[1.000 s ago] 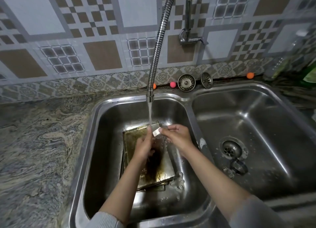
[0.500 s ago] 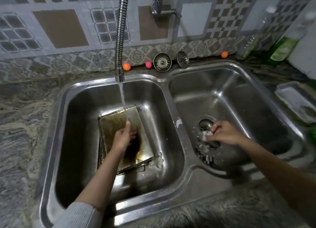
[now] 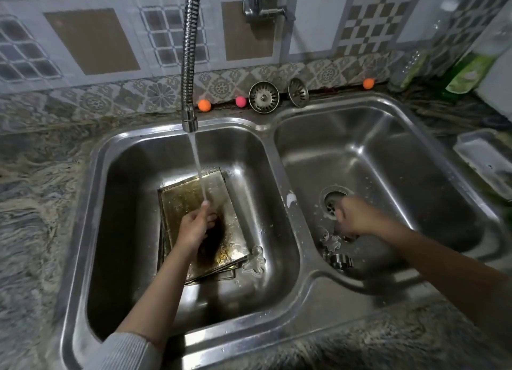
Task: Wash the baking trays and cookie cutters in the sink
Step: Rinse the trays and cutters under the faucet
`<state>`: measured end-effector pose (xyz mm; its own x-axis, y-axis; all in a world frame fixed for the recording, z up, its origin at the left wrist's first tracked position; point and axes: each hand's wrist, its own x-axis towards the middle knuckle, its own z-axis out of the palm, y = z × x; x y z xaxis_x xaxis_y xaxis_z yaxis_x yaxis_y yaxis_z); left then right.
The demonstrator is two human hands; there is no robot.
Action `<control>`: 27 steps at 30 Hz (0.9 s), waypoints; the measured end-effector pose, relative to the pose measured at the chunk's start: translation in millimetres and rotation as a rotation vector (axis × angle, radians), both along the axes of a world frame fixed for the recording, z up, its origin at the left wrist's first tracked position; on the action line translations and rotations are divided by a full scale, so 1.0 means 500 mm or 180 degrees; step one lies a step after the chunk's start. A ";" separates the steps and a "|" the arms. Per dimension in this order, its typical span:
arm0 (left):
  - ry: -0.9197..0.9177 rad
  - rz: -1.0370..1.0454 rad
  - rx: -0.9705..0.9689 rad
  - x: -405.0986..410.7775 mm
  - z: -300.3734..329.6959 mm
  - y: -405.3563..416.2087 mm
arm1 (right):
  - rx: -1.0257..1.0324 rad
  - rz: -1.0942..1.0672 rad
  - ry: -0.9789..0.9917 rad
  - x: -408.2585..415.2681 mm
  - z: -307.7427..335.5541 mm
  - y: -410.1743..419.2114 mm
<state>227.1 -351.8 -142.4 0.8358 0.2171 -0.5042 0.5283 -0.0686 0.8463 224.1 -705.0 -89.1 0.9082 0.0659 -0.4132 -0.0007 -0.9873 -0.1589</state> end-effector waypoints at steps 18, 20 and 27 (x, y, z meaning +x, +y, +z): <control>-0.0058 0.0190 -0.0171 -0.014 0.023 -0.002 | 0.0118 -0.0339 0.0919 -0.075 -0.115 0.416; -0.0080 0.0172 -0.0168 -0.014 0.027 -0.002 | 0.0005 -0.0354 0.0930 -0.077 -0.109 0.414; -0.0139 0.0116 -0.0232 -0.018 0.040 0.003 | -0.0536 0.0340 0.1199 -0.058 -0.040 0.394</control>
